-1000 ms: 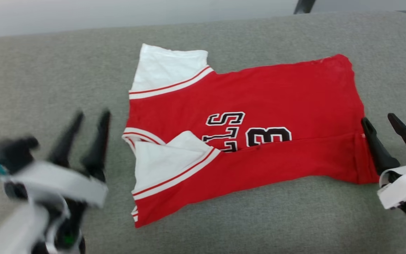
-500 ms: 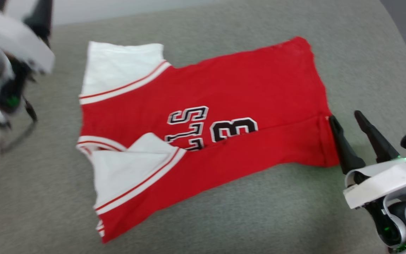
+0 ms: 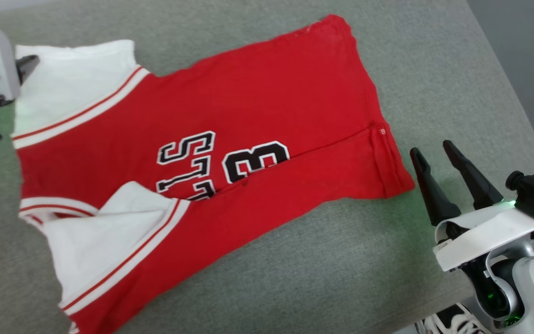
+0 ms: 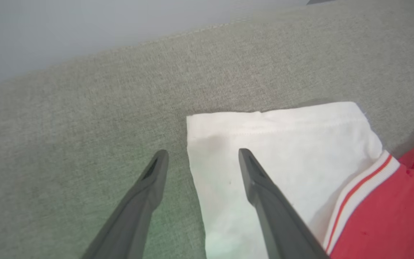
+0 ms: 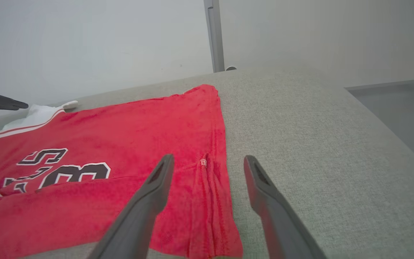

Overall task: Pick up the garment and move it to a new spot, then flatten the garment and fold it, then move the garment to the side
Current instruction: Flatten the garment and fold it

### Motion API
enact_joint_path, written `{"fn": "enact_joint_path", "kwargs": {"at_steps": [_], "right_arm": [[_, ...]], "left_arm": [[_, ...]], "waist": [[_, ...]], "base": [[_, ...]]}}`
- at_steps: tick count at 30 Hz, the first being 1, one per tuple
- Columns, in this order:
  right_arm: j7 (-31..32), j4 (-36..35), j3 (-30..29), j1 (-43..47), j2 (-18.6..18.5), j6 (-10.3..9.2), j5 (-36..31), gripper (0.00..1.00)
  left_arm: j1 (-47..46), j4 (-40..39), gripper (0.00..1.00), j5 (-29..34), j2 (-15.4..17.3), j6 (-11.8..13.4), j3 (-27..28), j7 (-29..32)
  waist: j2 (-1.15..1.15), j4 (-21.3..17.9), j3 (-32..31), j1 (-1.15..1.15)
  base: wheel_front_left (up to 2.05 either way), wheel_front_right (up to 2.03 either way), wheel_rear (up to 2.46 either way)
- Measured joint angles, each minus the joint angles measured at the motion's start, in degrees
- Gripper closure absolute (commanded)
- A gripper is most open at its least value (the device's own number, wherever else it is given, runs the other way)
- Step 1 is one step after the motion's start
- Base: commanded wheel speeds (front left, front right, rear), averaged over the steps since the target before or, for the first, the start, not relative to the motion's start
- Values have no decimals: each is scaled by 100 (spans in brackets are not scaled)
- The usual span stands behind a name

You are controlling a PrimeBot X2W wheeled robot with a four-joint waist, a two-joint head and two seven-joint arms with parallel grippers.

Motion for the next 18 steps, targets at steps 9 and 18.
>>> {"fn": "enact_joint_path", "kwargs": {"at_steps": [9,18], "right_arm": [[-63,101,113,-106,-37,1,87,0],[46,-37,220,-402,-208,1,101,0]], "left_arm": [[-257,471,0,-143,-29,-108,-114,636],[-361,510,100,-181,-205,-145,-212,492]], "waist": [[0,-215,214,0],[0,-156,303,0]], "base": [[0,0,0],[0,0,0]]}}
